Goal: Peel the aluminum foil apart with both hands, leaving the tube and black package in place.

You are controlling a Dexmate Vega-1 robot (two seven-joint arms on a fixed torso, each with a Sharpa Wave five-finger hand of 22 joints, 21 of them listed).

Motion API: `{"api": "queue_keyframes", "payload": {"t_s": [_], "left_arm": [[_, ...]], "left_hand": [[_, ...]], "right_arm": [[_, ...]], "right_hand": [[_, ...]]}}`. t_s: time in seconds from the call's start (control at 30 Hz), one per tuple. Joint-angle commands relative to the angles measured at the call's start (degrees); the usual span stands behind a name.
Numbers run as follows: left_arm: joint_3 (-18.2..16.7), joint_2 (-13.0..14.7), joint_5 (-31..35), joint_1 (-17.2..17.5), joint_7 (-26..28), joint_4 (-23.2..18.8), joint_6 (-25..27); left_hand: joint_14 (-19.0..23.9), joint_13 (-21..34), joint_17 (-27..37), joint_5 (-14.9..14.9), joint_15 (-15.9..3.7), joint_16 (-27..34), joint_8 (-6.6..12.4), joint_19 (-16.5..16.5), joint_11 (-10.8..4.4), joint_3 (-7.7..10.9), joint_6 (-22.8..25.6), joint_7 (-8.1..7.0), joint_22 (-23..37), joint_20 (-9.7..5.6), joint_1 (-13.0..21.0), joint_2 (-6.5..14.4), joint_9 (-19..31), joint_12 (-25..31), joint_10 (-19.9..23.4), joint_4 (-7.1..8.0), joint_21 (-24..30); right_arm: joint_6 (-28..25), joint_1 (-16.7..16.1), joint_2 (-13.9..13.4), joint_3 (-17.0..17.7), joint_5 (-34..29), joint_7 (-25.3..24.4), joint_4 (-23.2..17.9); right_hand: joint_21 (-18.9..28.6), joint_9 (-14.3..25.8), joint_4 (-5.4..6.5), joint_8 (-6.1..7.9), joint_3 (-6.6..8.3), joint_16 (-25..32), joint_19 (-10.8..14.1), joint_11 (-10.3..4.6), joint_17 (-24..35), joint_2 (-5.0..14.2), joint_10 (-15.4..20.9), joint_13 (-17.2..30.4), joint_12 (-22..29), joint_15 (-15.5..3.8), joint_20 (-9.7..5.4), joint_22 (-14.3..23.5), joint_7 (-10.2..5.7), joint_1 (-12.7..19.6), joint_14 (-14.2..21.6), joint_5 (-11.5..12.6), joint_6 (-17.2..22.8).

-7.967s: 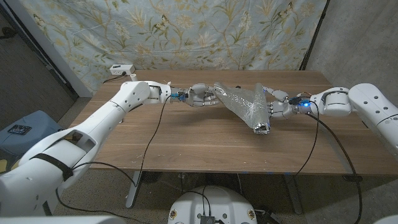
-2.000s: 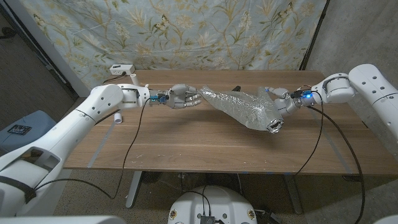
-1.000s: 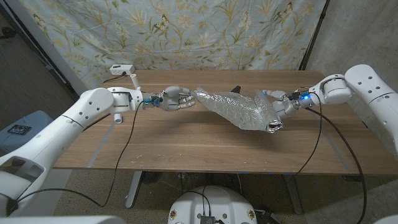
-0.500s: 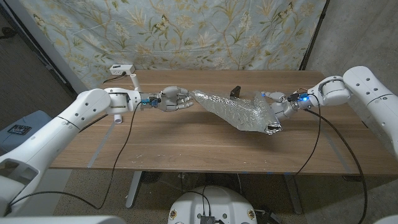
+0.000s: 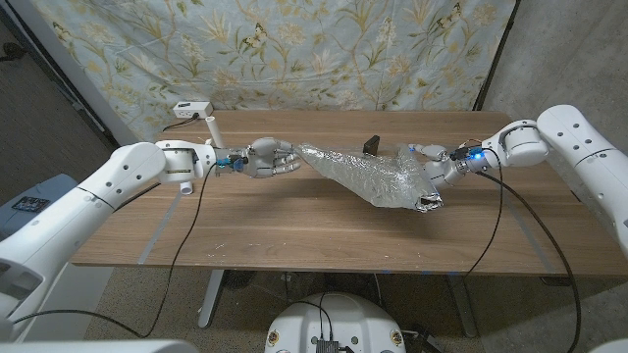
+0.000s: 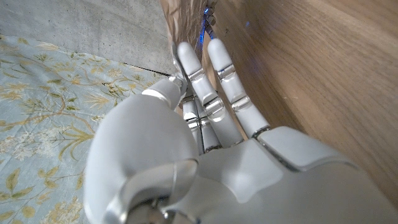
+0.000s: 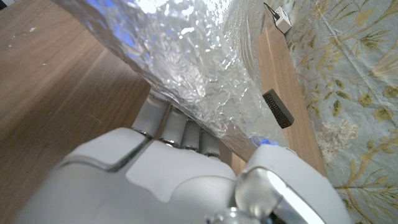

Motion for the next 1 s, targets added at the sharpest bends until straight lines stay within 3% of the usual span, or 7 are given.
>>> {"api": "queue_keyframes", "payload": {"t_s": [0.03,0.47,1.0], "left_arm": [[-1.1,2.7,-1.0,1.3,-0.1,-1.3,0.4],[-1.8,4.6,-1.3,2.1,-0.5,-2.1,0.3],[-1.1,5.4,-0.3,0.8,-1.6,-2.7,0.7]], "left_hand": [[0.4,0.1,0.2,-0.2,-0.17,-0.2,-0.13,-0.1,-1.42,-0.15,0.2,0.07,0.1,-0.08,0.6,-0.1,0.1,-0.3,1.3,0.03,0.4],[0.4,0.2,0.3,-0.2,-0.06,-0.2,-0.14,-0.3,-1.50,-0.14,0.2,0.11,0.1,-0.03,0.6,-0.1,0.1,-0.4,1.4,0.02,0.5],[0.5,0.4,0.2,-0.2,-0.09,-0.3,-0.10,-0.3,-1.52,-0.13,0.3,0.09,0.1,-0.03,0.6,0.0,0.2,-0.5,1.3,0.06,0.7]], "right_arm": [[0.6,-0.5,0.1,0.4,0.4,-0.7,-1.0],[2.1,-1.9,-0.4,0.9,1.4,-1.2,-2.9],[7.1,-7.9,-2.7,3.3,5.1,-1.5,-7.2]], "right_hand": [[-0.2,0.2,-0.13,0.19,-0.43,0.3,0.5,0.04,0.3,0.55,0.5,0.3,0.4,0.01,-0.13,0.2,2.80,0.1,0.3,0.3,-0.1],[-0.4,0.2,-0.19,0.21,-0.68,0.2,0.5,0.05,0.4,0.72,0.5,0.3,0.4,-0.06,-0.12,0.2,2.80,0.0,0.3,0.4,0.0],[-0.7,0.1,-0.25,0.25,-0.93,0.1,0.4,0.00,0.4,0.95,0.5,0.4,0.4,-0.09,-0.12,0.2,2.80,0.0,0.2,0.6,0.0]]}}
